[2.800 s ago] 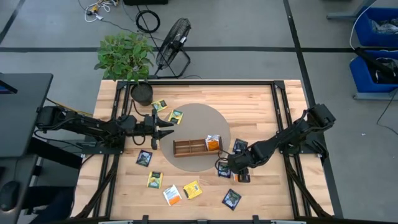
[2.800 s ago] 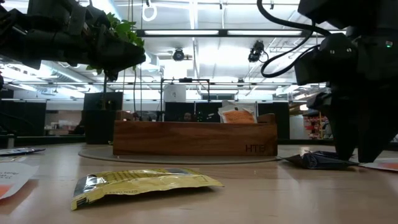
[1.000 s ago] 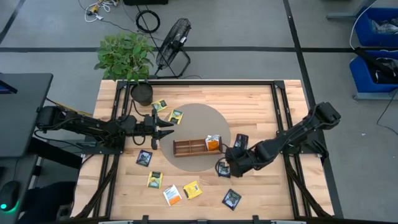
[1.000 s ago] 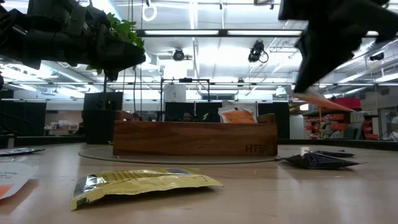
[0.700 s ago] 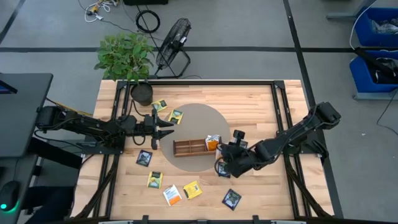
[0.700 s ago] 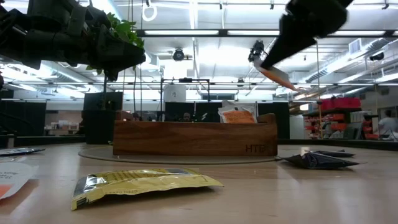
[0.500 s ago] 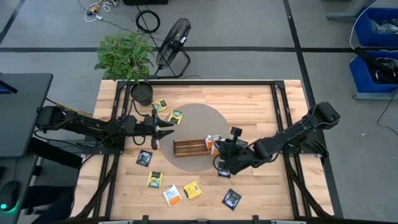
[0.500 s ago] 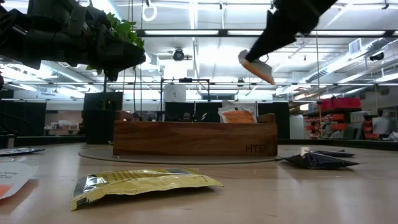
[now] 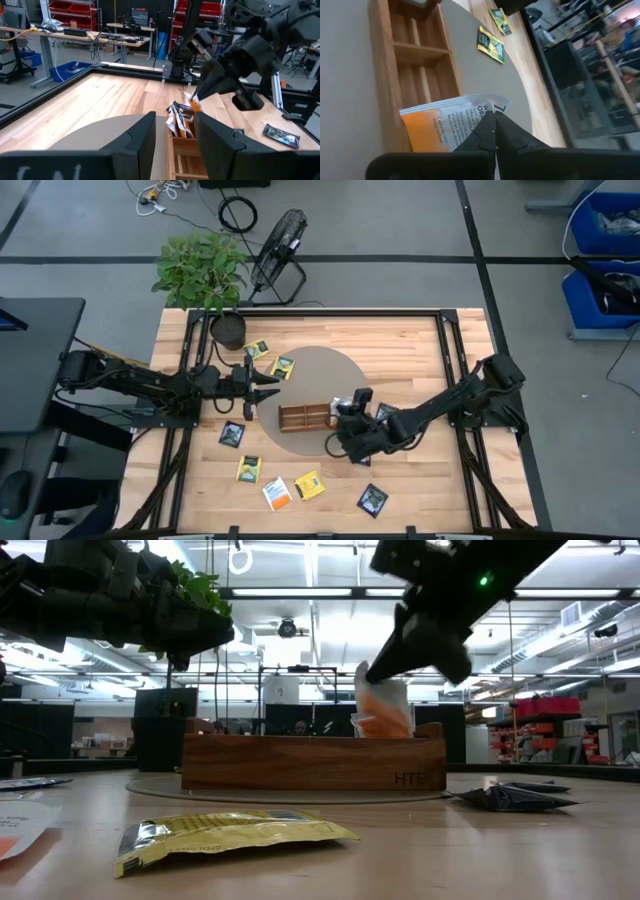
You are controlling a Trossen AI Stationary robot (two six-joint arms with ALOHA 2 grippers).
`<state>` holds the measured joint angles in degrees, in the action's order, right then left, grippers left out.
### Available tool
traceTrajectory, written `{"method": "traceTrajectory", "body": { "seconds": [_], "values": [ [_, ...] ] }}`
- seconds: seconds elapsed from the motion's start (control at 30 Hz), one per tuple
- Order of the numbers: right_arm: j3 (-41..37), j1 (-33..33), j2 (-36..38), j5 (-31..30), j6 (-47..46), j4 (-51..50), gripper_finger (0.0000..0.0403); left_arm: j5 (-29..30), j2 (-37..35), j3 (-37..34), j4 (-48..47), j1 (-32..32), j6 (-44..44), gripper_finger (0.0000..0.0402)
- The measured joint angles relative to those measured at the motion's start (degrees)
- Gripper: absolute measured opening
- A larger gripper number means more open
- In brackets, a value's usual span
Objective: Pick & Place Tea
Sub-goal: Put the white tea bag into the right section of the wooden organizer
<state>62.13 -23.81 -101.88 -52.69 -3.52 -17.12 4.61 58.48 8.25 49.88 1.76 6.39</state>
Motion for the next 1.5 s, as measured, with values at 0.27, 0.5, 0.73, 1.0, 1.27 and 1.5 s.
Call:
{"method": "traceTrajectory", "body": {
  "seconds": [0.27,0.5,0.73,1.0,1.27,1.5],
  "values": [
    [2.92,0.0,-2.39,-3.81,4.59,-1.72,0.0,0.01,0.0,0.0,-0.95,0.0,-0.02,0.014],
    [2.99,0.0,-2.39,-4.33,4.7,-2.67,0.0,0.0,0.0,0.0,-1.43,0.0,-0.02,0.014],
    [3.01,0.0,-2.39,-3.31,1.24,-5.43,0.0,0.0,0.0,0.0,-1.84,0.0,-0.02,0.014],
    [3.01,-0.96,-2.39,-6.62,2.35,-6.38,0.0,0.02,0.0,0.0,-1.86,0.0,-0.14,0.014],
    [3.05,-0.81,-5.34,-6.28,1.58,-5.93,0.0,0.02,0.0,0.0,-1.86,0.0,-0.16,0.014],
    [3.03,-0.78,-7.53,-7.63,0.92,-5.5,0.0,0.0,0.0,0.0,-1.82,0.0,-0.15,0.014]
  ]
}}
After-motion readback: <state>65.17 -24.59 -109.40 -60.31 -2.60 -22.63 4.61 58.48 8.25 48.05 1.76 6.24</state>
